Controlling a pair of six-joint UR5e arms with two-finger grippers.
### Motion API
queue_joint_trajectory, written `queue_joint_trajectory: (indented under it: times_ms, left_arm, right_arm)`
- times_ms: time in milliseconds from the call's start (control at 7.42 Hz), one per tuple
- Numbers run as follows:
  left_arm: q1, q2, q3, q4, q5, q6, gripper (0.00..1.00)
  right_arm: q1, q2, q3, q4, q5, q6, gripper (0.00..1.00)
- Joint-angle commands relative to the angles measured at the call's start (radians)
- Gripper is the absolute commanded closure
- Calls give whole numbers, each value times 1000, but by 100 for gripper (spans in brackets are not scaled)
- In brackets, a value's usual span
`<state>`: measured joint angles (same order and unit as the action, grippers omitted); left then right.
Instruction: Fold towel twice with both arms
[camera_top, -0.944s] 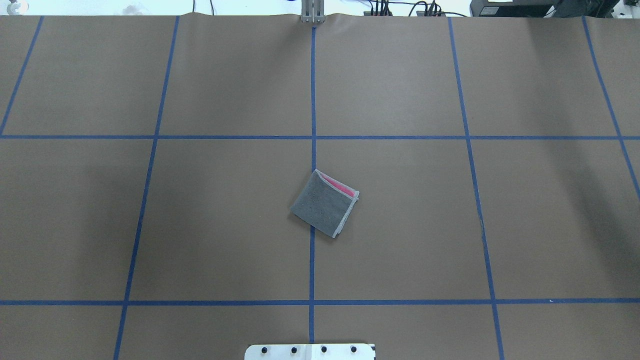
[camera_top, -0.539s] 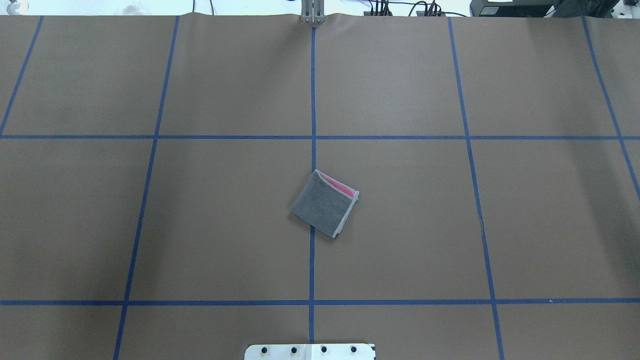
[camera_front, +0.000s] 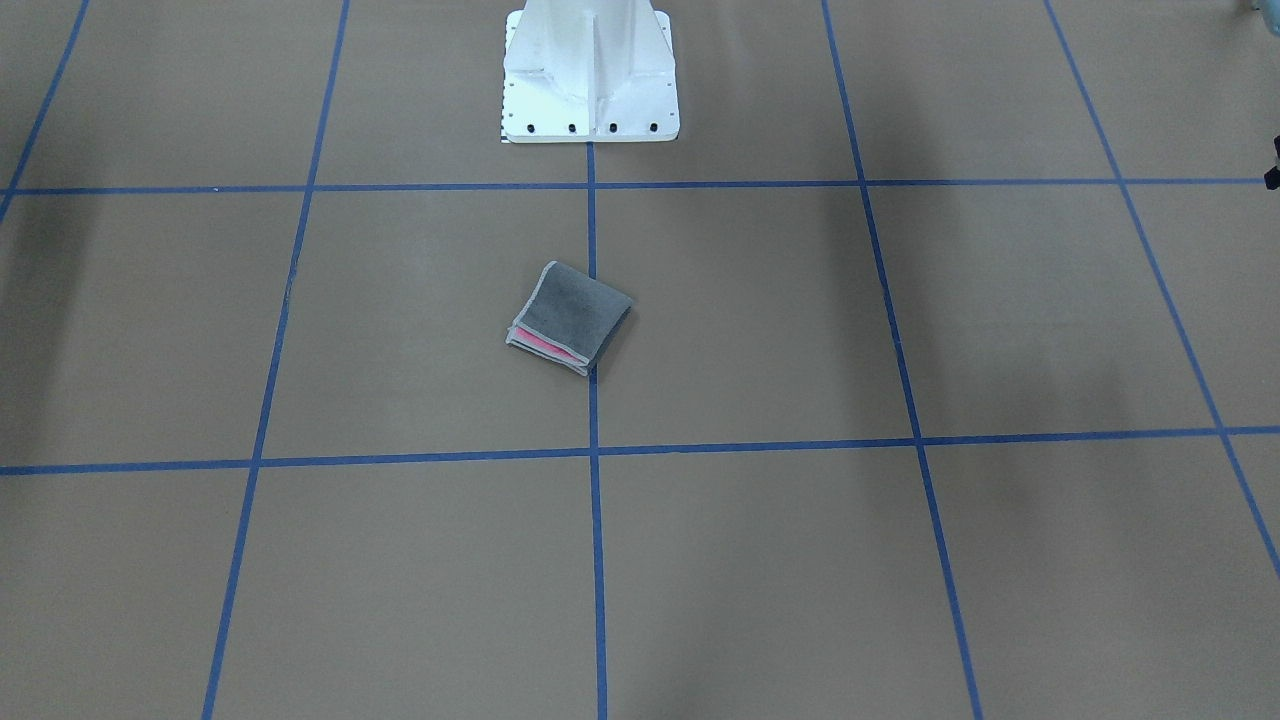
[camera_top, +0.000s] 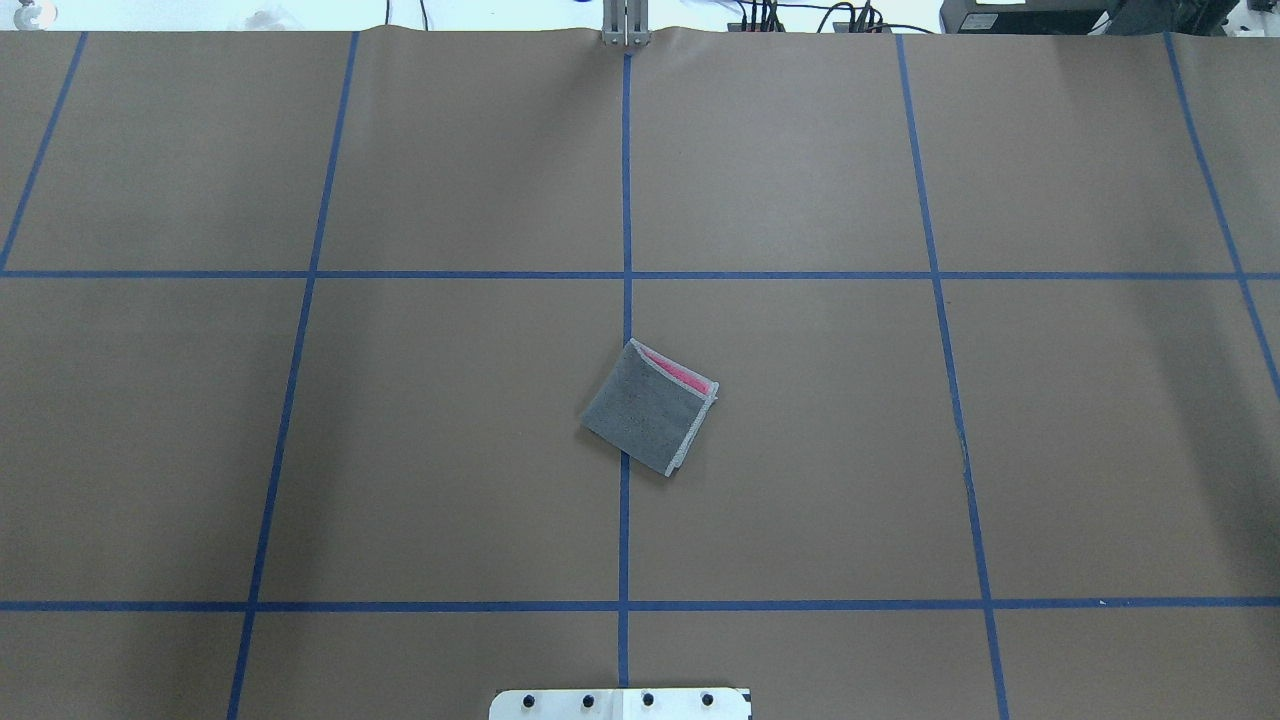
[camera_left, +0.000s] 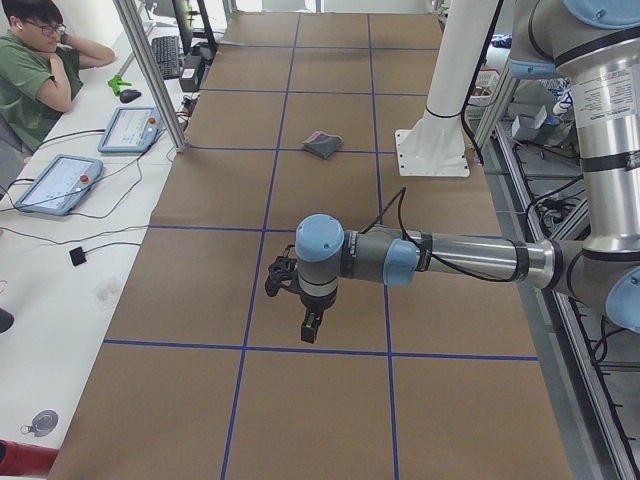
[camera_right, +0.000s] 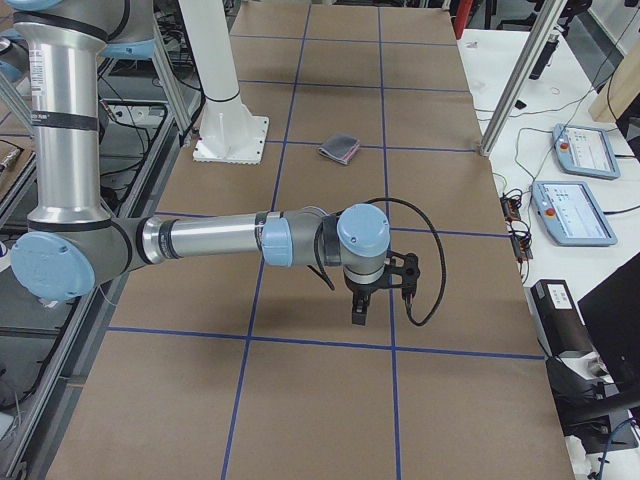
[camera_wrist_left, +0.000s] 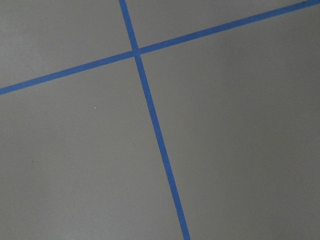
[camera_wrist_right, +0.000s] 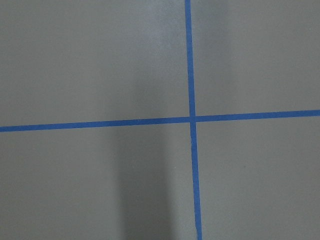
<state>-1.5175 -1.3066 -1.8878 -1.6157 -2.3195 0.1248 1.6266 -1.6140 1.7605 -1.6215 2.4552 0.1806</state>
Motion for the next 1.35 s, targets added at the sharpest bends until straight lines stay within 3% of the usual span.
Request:
queue_joint_trajectory:
  times_ms: [0, 539, 1214]
  left_arm:
    - [-70, 38, 6, 13, 0, -4, 0]
    - [-79, -97, 13, 132, 11, -57, 0]
    - [-75, -161, 98, 125, 8, -59, 0]
  right_arm:
    - [-52, -3, 21, 17, -15, 48, 0]
    - [-87, -3, -15, 68, -45, 37, 0]
    - [-87, -9, -29, 71, -39, 42, 0]
